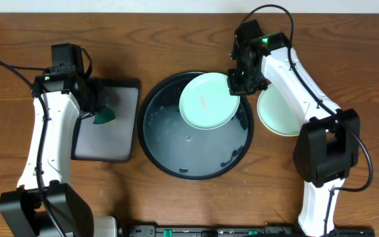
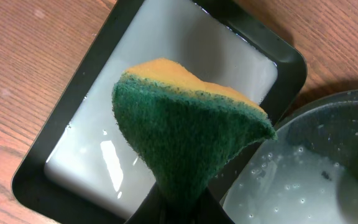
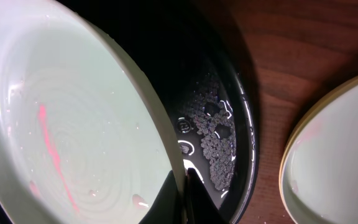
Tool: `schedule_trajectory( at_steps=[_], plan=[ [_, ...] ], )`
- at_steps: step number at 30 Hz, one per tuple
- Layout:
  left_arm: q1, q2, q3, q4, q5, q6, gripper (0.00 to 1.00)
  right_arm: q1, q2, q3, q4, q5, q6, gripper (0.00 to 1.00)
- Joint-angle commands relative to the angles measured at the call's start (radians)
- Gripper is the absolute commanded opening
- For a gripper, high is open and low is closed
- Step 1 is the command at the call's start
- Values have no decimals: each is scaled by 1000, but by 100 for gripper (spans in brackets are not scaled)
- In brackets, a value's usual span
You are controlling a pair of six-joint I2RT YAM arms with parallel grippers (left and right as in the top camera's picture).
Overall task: Clean dirty plates on tray and stack at the side
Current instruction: 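Move right gripper to the remaining green plate and tilt it, then bring the sponge in left gripper onto the tilted green plate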
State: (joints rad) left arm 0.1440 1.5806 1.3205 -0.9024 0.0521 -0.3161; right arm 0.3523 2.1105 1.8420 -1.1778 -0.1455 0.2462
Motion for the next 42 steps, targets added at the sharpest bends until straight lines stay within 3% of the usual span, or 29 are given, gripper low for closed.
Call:
schedule_trajectory(
  at_steps=[1,19,29,42],
  plan=[
    [-18,-4,18,-2,-11,11,8,27,5,-21,2,45,57,1],
    [-185,-2,8,25,-11,-1,8,63,5,-227,170,77,180,1],
    [-289,82,6,65,-7,-40,8,92,9,-247,254,14,72,1],
    [-433,187,6,177,17,-136,8,142,23,-354,356,-85,278,1]
  ],
)
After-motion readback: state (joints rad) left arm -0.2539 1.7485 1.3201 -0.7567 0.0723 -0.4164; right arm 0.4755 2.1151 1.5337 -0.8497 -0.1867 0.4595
